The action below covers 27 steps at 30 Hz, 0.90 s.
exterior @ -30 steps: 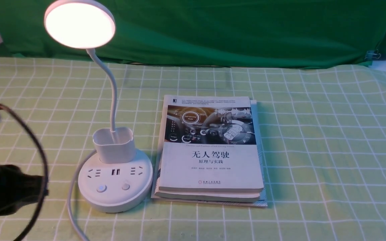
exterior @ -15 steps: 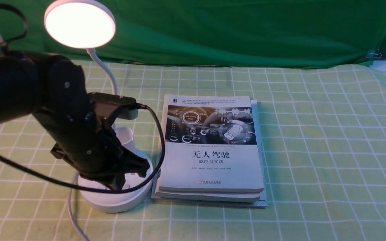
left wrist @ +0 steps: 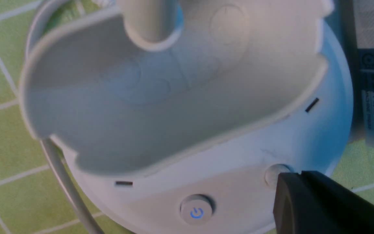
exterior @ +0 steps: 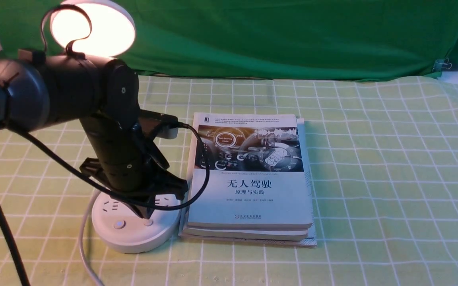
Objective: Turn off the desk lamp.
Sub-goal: Use the left arm to press the button switch on the lamp holder
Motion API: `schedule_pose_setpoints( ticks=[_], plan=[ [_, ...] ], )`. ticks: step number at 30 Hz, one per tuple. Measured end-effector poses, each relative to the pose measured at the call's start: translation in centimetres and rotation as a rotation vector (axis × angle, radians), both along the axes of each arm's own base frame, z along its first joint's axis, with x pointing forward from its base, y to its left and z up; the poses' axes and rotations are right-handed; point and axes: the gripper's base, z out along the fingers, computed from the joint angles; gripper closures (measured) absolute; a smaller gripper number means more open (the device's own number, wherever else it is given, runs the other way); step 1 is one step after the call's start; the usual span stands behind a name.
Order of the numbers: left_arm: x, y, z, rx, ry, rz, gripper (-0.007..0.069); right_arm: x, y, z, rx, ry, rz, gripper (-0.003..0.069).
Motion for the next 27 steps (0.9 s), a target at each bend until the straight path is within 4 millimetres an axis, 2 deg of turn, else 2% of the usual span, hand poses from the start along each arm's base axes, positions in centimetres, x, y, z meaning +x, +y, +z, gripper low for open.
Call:
schedule_pose_setpoints(
  ticks=[9,27],
  plan=[
    [0.5,-0.2,-1.7,0.022,0.053,0.009,0.0623,0.0,0.0,0.0,0.001,0.000,0.000,0.0421],
    [0.0,-0.6,-1.5,0.036,0.046,0.000,0.0623,0.0,0.0,0.0,0.001,0.000,0.000,0.0421]
  ],
)
